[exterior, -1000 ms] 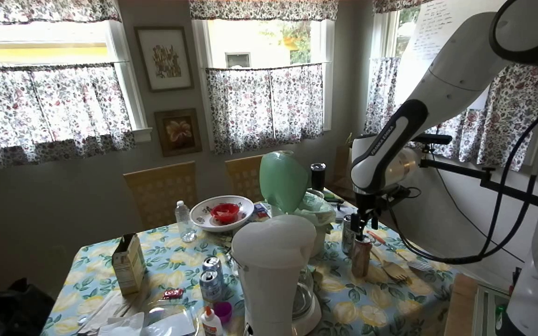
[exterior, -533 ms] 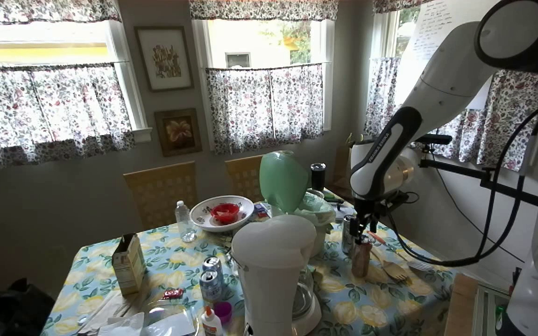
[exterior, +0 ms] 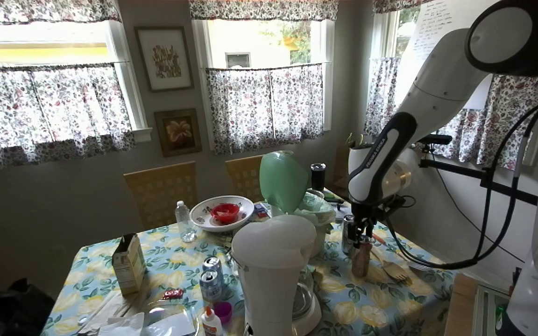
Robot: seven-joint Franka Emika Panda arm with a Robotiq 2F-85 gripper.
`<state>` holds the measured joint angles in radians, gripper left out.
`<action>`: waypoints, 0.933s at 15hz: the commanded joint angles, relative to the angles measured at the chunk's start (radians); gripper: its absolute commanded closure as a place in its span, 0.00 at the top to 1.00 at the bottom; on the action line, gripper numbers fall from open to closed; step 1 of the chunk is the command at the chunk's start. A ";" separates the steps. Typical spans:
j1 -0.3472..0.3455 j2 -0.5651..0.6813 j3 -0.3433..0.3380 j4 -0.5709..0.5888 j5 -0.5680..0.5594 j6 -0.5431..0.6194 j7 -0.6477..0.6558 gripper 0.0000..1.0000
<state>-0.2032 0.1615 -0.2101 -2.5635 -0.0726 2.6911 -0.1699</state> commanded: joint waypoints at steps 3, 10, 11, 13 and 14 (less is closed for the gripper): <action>-0.011 0.018 0.013 0.008 0.014 0.028 -0.021 0.38; -0.007 -0.095 0.016 -0.015 0.031 -0.001 -0.018 0.37; -0.007 -0.124 0.018 -0.018 0.042 -0.009 -0.019 0.37; 0.000 -0.169 0.011 -0.015 0.025 -0.018 0.004 0.37; 0.001 -0.190 0.009 -0.013 0.019 -0.027 0.012 0.37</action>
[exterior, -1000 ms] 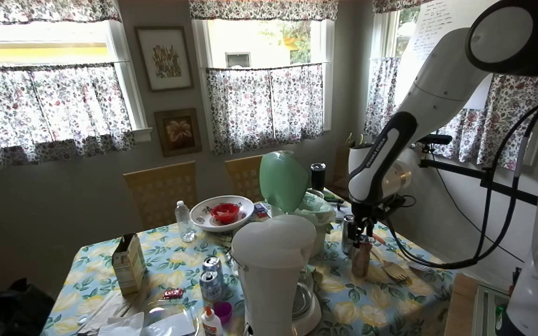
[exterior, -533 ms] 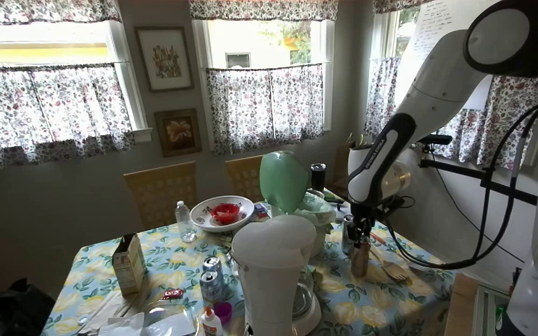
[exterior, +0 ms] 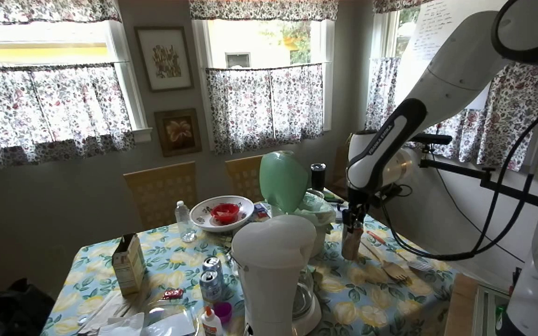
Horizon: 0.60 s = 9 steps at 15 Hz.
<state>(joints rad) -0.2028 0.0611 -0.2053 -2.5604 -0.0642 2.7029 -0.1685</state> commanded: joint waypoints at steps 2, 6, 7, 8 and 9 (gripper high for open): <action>0.004 -0.135 0.007 -0.009 0.047 -0.084 -0.016 0.37; 0.006 -0.212 0.002 -0.002 0.029 -0.135 0.004 0.37; 0.007 -0.230 0.001 0.000 0.030 -0.141 0.004 0.37; 0.007 -0.244 0.000 0.003 0.030 -0.145 0.004 0.37; 0.006 -0.260 -0.001 0.006 0.028 -0.147 0.007 0.37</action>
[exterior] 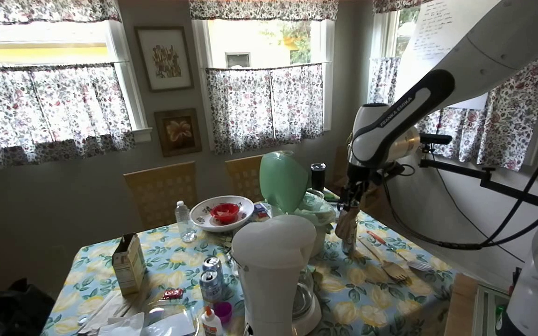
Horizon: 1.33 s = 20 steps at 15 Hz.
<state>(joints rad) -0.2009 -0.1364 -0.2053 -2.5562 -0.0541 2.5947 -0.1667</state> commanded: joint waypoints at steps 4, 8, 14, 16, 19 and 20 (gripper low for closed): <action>0.005 -0.107 -0.006 0.020 0.023 -0.031 0.006 0.37; 0.007 -0.119 -0.016 0.056 0.034 -0.018 0.008 0.37; 0.008 -0.127 -0.020 0.107 0.049 -0.022 0.007 0.37; 0.009 -0.118 -0.024 0.123 0.060 0.001 0.008 0.37; 0.022 -0.090 -0.035 0.155 0.116 0.027 -0.001 0.37; 0.032 -0.079 -0.041 0.162 0.149 0.041 -0.013 0.37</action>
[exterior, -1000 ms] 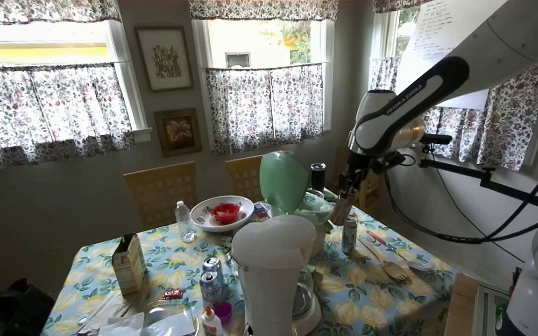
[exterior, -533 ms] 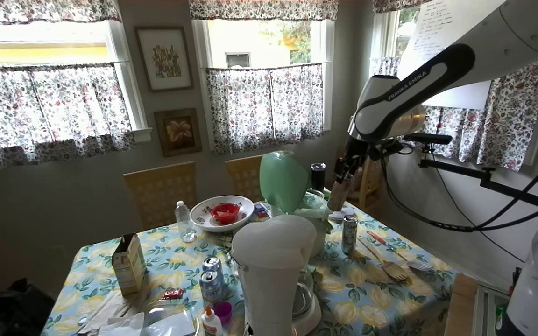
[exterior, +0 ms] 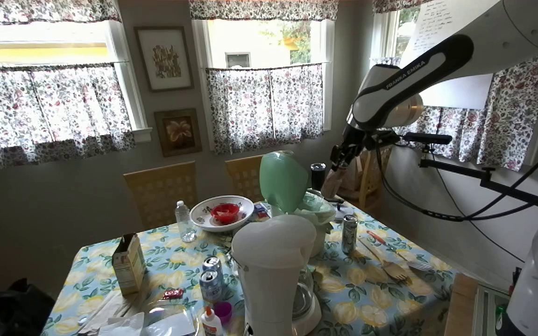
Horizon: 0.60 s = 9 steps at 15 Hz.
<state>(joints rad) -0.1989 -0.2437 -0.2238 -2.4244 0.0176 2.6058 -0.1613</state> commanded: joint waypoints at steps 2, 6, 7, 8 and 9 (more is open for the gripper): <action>0.049 0.052 -0.033 0.044 0.141 0.054 -0.036 0.37; 0.079 0.111 -0.044 0.066 0.254 0.113 -0.068 0.37; 0.084 0.126 -0.046 0.074 0.283 0.116 -0.081 0.37; 0.087 0.142 -0.046 0.082 0.309 0.120 -0.090 0.37; 0.087 0.158 -0.044 0.090 0.334 0.123 -0.104 0.37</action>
<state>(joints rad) -0.1340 -0.1484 -0.2525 -2.3797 0.2616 2.7098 -0.2089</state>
